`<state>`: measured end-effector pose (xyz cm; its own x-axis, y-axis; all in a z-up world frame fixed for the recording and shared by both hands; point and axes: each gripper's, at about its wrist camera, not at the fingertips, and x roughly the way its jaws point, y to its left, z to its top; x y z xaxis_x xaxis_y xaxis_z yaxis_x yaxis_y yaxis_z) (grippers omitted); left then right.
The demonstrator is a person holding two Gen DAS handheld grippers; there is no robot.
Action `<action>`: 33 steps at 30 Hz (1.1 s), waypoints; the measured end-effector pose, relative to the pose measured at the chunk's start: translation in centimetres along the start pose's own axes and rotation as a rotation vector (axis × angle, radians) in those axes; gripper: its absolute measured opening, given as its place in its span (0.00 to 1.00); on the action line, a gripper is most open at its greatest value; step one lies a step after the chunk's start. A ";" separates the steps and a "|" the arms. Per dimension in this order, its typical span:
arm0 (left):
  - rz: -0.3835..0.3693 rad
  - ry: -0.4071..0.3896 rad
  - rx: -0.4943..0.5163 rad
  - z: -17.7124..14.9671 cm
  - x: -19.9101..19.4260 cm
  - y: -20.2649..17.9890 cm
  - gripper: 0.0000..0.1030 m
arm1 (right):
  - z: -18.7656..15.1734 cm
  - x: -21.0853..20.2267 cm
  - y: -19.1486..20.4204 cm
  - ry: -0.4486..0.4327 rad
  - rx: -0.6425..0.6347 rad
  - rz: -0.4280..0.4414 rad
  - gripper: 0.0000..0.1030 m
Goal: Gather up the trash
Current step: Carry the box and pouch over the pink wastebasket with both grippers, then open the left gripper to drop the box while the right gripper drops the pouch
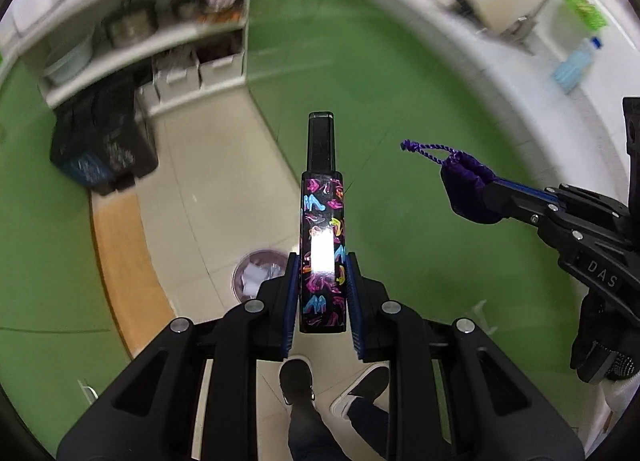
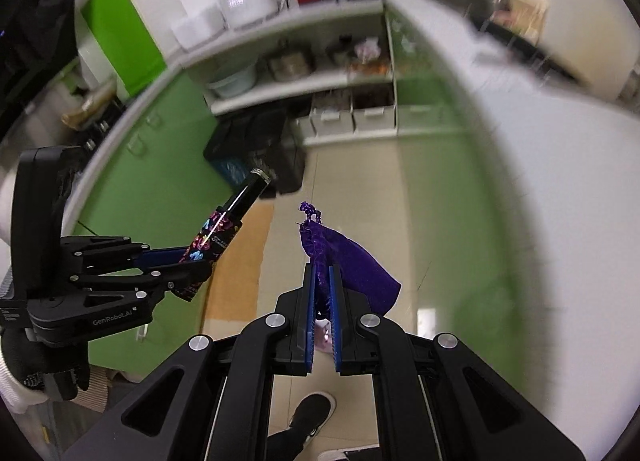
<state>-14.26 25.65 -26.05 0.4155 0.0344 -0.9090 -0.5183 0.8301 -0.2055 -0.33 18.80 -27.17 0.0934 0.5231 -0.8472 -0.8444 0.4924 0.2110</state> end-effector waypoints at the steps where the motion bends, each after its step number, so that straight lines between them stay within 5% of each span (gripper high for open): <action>1: -0.002 0.012 -0.009 -0.5 1.5 0.9 0.22 | -0.5 2.1 -0.1 0.020 0.001 -0.001 0.06; 10: -0.017 0.157 -0.088 -5.3 18.8 7.5 0.22 | -6.0 14.9 -2.4 0.131 0.013 0.000 0.06; 19: -0.020 0.212 -0.101 -8.5 29.8 10.4 0.24 | -10.3 22.2 -4.2 0.186 0.029 0.007 0.06; 21: -0.009 0.214 -0.103 -8.7 30.9 10.8 0.60 | -10.9 23.4 -4.2 0.198 0.031 0.005 0.06; 22: -0.015 0.208 -0.108 -8.8 31.2 10.9 0.90 | -11.1 23.8 -4.2 0.204 0.031 0.005 0.06; 23: -0.019 0.195 -0.112 -8.9 31.3 11.2 0.97 | -11.4 24.3 -4.1 0.211 0.030 0.006 0.06; 33: 0.006 0.175 -0.189 -9.6 27.6 14.7 0.97 | -10.8 26.9 -1.8 0.247 -0.007 0.040 0.06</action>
<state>-17.60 33.48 -57.64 0.2850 -0.0717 -0.9559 -0.6573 0.7112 -0.2493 -2.01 24.53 -55.57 -0.0716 0.3555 -0.9319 -0.8487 0.4692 0.2442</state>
